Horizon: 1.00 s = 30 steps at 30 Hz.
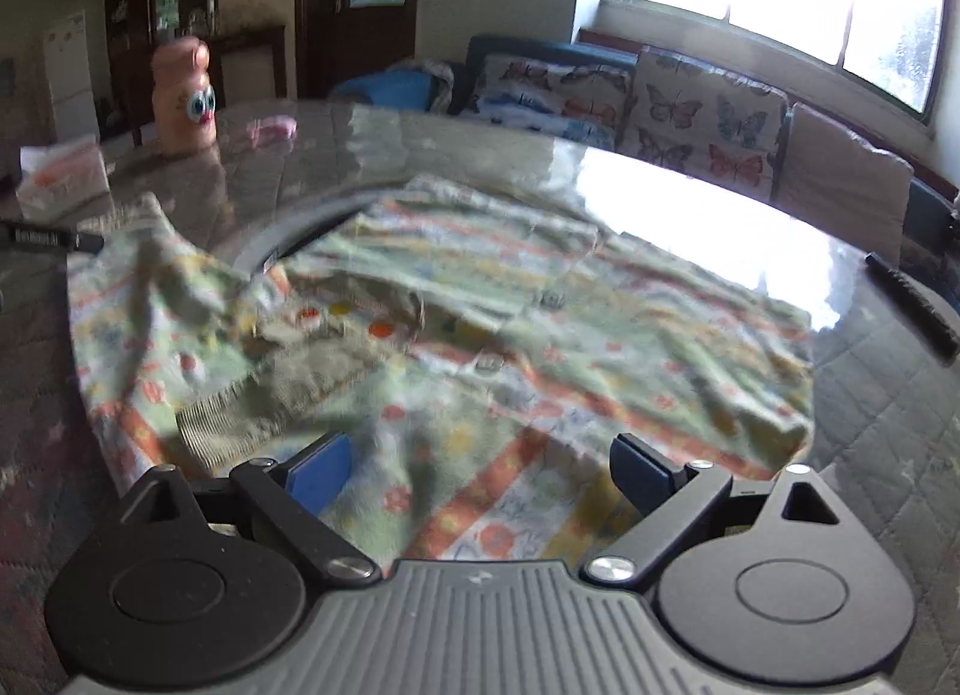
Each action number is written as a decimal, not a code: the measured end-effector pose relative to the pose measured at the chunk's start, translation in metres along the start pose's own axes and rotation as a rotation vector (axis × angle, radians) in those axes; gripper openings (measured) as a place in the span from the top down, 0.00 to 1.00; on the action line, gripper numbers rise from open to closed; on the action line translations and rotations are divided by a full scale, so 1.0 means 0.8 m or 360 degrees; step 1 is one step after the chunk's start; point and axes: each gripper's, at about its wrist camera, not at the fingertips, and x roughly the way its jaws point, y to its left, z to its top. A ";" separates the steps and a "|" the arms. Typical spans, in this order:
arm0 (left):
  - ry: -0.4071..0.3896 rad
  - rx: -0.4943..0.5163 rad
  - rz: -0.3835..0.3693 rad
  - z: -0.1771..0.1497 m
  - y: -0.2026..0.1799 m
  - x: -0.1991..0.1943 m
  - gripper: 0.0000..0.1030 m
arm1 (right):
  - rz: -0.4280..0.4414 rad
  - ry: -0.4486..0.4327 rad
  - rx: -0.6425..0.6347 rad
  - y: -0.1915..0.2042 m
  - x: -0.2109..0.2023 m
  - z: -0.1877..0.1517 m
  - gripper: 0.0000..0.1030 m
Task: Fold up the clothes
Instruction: 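Move the left gripper to the remaining sleeve cuff and close on it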
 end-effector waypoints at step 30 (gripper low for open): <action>-0.0019 -0.0199 -0.0035 0.003 0.002 -0.009 0.91 | 0.0033 -0.0010 0.0083 -0.005 -0.029 -0.021 0.06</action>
